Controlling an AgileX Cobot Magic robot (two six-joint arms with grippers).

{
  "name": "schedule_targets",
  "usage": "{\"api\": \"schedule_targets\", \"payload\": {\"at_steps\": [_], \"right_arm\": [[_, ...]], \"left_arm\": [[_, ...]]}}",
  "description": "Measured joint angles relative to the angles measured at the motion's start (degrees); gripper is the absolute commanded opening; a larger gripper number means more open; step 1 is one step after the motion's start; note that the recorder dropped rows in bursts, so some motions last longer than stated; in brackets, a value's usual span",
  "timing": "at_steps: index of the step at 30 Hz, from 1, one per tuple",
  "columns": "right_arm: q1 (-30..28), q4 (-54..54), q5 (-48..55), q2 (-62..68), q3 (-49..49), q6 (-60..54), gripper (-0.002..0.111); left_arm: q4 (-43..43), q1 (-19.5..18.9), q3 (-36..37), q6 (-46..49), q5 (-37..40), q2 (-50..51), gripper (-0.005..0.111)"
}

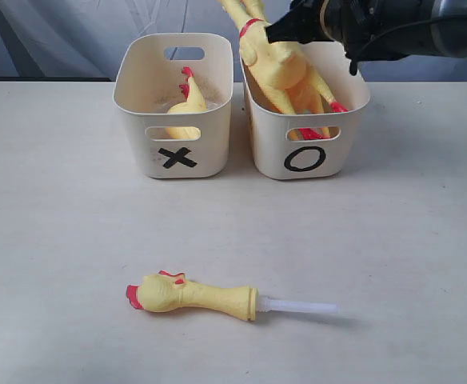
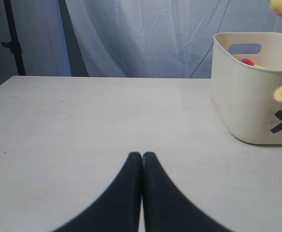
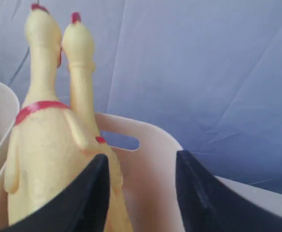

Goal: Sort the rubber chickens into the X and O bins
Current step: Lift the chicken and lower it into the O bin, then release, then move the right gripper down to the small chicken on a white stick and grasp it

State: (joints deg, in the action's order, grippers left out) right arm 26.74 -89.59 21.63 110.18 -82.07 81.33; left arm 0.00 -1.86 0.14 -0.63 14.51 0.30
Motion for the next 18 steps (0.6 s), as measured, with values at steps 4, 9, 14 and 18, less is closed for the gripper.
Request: {"api": "schedule_targets", "payload": {"at_steps": [4,9,14,18], "right_arm": [[0.00,7.02,-0.50,-5.35,0.00,-5.28,0.044],[0.87,42.95,5.28,-11.89,0.00,-40.24,0.065],[1.11,77.28,24.78,-12.00,0.73,-73.21,0.065],[2.08,103.05,26.82,-10.23,5.92,-99.69,0.065]], "left_arm": [[0.00,0.00,0.00,0.00,0.00,0.00,0.000],[0.00,0.00,0.00,0.00,0.00,0.00,0.000],[0.00,0.00,0.00,0.00,0.00,0.00,0.000],[0.00,0.00,0.00,0.00,0.00,0.00,0.000]]}}
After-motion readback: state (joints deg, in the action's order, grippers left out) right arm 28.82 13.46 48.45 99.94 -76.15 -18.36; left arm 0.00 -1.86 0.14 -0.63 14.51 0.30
